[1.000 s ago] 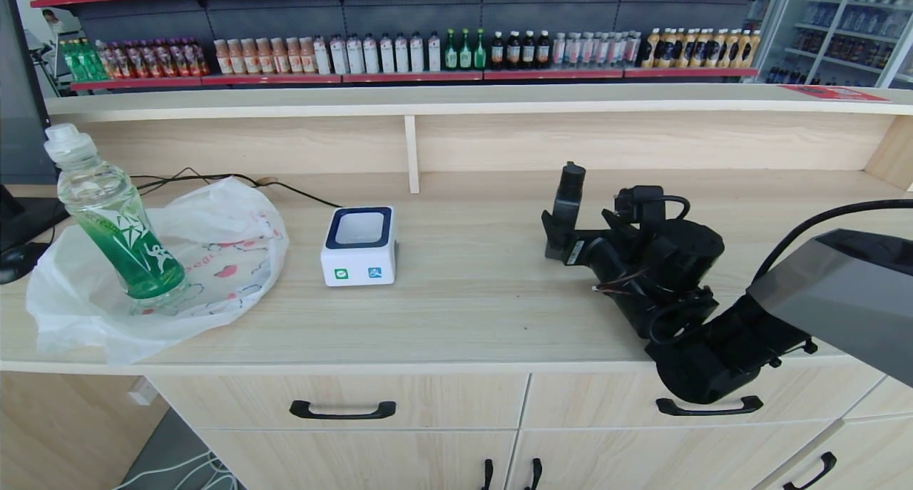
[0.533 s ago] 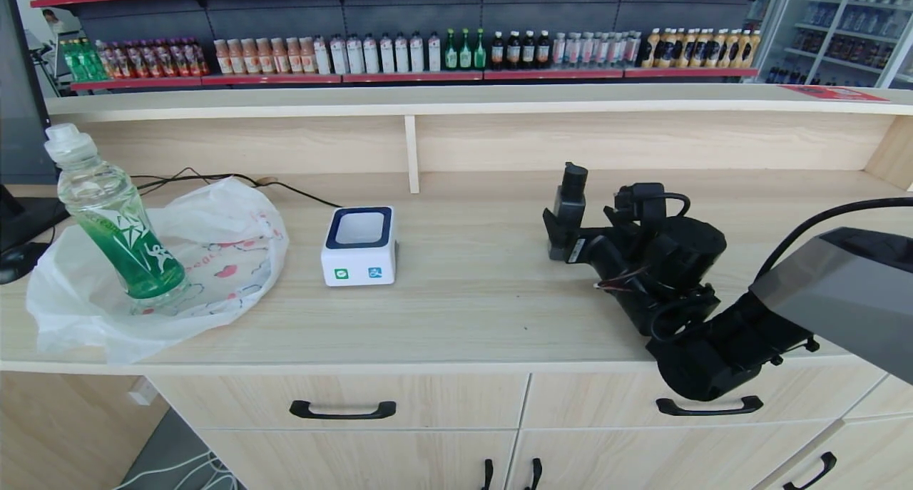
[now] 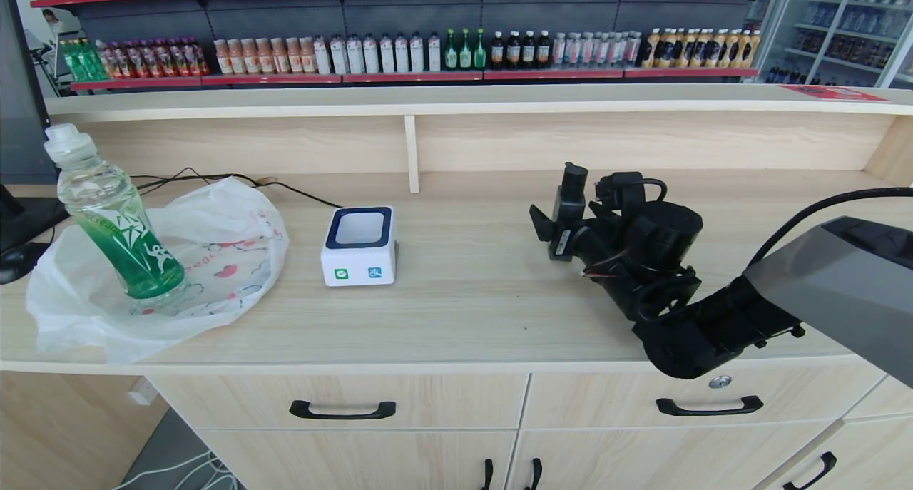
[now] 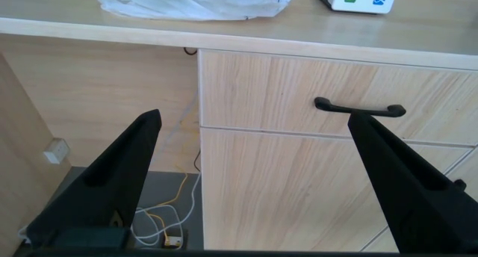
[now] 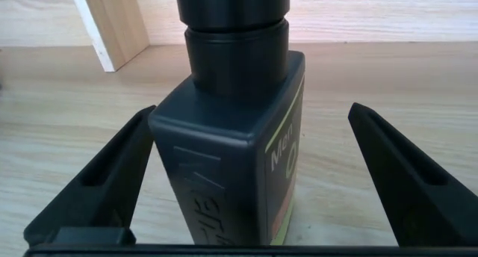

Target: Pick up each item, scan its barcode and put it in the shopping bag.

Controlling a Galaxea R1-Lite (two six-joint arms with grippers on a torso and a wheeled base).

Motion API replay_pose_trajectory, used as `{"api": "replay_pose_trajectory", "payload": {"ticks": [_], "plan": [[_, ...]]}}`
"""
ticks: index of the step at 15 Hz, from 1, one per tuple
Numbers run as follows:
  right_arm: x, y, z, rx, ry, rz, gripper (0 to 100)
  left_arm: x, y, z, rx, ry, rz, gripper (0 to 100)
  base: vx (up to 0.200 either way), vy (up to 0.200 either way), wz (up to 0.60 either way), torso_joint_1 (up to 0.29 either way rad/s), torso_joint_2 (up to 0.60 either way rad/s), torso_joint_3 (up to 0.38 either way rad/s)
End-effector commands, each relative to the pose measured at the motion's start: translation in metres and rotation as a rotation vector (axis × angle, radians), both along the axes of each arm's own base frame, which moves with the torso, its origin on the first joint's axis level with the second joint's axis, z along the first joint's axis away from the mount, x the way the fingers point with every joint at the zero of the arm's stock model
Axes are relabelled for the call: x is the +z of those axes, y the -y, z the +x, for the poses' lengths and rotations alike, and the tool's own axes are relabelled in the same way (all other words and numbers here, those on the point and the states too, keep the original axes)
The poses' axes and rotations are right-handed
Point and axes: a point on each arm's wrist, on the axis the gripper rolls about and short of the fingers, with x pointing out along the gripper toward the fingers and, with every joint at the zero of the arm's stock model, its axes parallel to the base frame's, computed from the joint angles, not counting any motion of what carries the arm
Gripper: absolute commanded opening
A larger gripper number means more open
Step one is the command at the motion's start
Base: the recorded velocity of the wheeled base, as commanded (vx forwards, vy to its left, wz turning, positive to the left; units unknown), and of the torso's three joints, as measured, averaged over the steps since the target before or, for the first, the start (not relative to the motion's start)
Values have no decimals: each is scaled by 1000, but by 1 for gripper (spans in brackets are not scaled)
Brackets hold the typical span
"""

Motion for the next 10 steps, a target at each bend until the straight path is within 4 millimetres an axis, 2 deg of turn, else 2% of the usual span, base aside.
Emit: {"api": "replay_pose_trajectory", "payload": {"ticks": [1,6,7,10], "plan": [[-4,0,4,-4,-6,-2,100,0,0,0,0,1,-1,100,0,0,0,0,0,0],[-11,9,10,-25,-18,3,100,0,0,0,0,2,-2,100,0,0,0,0,0,0],[-10,9,11,-25,-15,4,0,0,0,0,2,2,-2,100,0,0,0,0,0,0],[-8,11,13,-29,0,6,0,0,0,0,2,2,-2,100,0,0,0,0,0,0]]}}
